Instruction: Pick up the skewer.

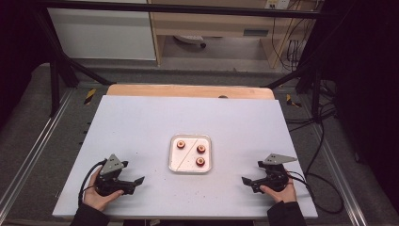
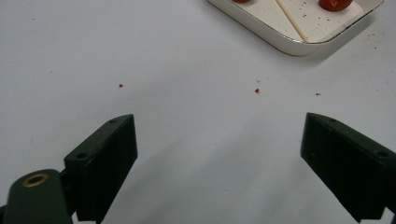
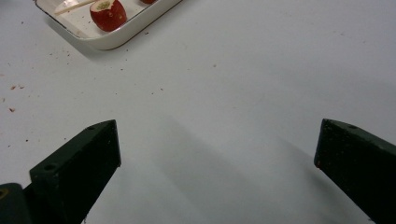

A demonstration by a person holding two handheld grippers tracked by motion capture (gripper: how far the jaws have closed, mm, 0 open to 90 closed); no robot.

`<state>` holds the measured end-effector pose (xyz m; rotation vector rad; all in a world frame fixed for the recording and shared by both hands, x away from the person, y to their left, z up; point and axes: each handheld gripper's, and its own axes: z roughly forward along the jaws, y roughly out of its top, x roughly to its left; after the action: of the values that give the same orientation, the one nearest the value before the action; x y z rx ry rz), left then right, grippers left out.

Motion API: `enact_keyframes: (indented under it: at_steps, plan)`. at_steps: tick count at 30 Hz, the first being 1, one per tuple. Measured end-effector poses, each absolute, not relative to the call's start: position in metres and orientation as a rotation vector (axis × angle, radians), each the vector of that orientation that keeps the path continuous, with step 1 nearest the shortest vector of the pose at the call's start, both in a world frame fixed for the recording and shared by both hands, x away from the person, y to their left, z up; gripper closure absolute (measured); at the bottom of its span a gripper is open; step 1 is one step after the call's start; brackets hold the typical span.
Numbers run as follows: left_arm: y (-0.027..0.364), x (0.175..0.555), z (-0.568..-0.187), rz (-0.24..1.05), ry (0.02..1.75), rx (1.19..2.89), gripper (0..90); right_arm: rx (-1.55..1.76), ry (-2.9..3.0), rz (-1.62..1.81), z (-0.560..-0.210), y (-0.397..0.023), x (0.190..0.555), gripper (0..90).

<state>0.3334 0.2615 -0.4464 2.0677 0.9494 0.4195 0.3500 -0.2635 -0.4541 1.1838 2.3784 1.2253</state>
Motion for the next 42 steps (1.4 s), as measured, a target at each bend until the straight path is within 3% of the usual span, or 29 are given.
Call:
enact_keyframes:
  at_steps: [42]
  plan:
    - [0.220,0.338,-0.431,0.398,0.917,2.121,11.0,1.182,2.388,1.228,-0.455,-0.262,0.351,0.6]
